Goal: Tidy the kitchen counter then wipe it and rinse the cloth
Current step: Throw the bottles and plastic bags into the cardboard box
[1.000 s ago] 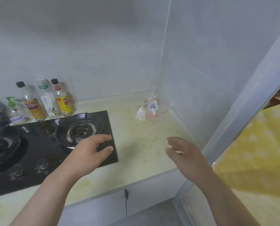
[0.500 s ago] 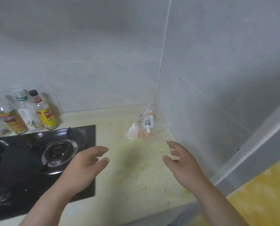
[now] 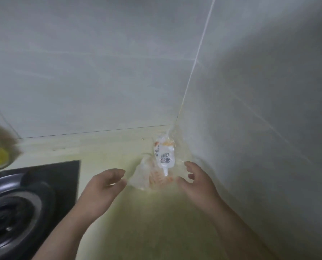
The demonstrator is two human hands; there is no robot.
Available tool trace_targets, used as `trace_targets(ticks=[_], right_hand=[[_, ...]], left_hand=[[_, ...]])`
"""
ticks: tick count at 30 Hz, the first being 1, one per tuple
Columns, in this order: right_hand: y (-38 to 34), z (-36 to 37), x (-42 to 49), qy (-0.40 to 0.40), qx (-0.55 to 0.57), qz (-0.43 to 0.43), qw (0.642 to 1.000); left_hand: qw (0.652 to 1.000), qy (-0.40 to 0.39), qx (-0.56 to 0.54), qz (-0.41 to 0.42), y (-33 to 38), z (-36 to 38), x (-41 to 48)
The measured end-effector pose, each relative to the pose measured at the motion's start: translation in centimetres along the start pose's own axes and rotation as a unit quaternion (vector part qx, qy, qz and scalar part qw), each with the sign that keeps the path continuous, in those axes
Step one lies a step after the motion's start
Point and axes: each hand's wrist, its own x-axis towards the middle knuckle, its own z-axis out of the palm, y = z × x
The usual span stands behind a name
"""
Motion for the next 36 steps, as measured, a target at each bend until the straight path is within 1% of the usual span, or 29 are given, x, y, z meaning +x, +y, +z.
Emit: trace_targets(ticks=[3, 7, 10, 12, 17, 20, 21, 23, 26, 29, 32, 36], right_hand=[[-0.7, 2.0, 4.2, 0.009, -0.016, 0.001, 1.0], [-0.3, 5.5, 9.2, 0.027, -0.054, 0.031, 0.998], [-0.3, 7.7, 12.1, 0.002, -0.112, 0.07, 0.991], [-0.2, 8.7, 13.4, -0.013, -0.159, 0.082, 0.984], [0.8, 10.2, 15.8, -0.016, -0.215, 0.087, 0.973], [1.2, 10.5, 16.5, 0.016, -0.266, 0.057, 0.962], [1.3, 10.7, 16.8, 0.031, -0.261, 0.049, 0.964], [1.5, 11.0, 17.2, 0.037, -0.23, 0.057, 0.971], [1.5, 11.2, 17.8, 0.039, -0.168, 0.062, 0.983], [1.4, 10.3, 17.7, 0.063, -0.082, 0.022, 0.994], [1.1, 8.7, 17.3, 0.073, -0.007, -0.005, 0.997], [0.2, 6.5, 16.5, 0.078, 0.084, 0.002, 0.993]], left_hand=[[1.0, 0.012, -0.001, -0.002, -0.6, 0.9, 3.2], [1.0, 0.025, -0.003, -0.011, -2.6, 1.3, 5.3], [0.999, 0.026, -0.012, -0.018, -4.1, 1.8, 5.8], [0.999, 0.025, -0.023, -0.019, -4.8, 2.2, 6.2], [0.999, 0.028, -0.032, -0.019, -6.0, 2.5, 7.1], [0.998, 0.039, -0.039, -0.022, -6.7, 2.3, 7.3], [0.998, 0.04, -0.041, -0.025, -6.8, 2.3, 7.3], [0.999, 0.036, -0.027, -0.026, -7.0, 2.3, 7.4], [0.999, 0.02, 0.026, -0.024, -6.9, 2.1, 7.7], [0.998, 0.018, 0.063, -0.019, -6.7, 1.6, 8.0], [0.997, 0.02, 0.07, -0.01, -6.5, 1.4, 8.0], [0.997, 0.02, 0.077, -0.008, -6.2, 1.6, 7.7]])
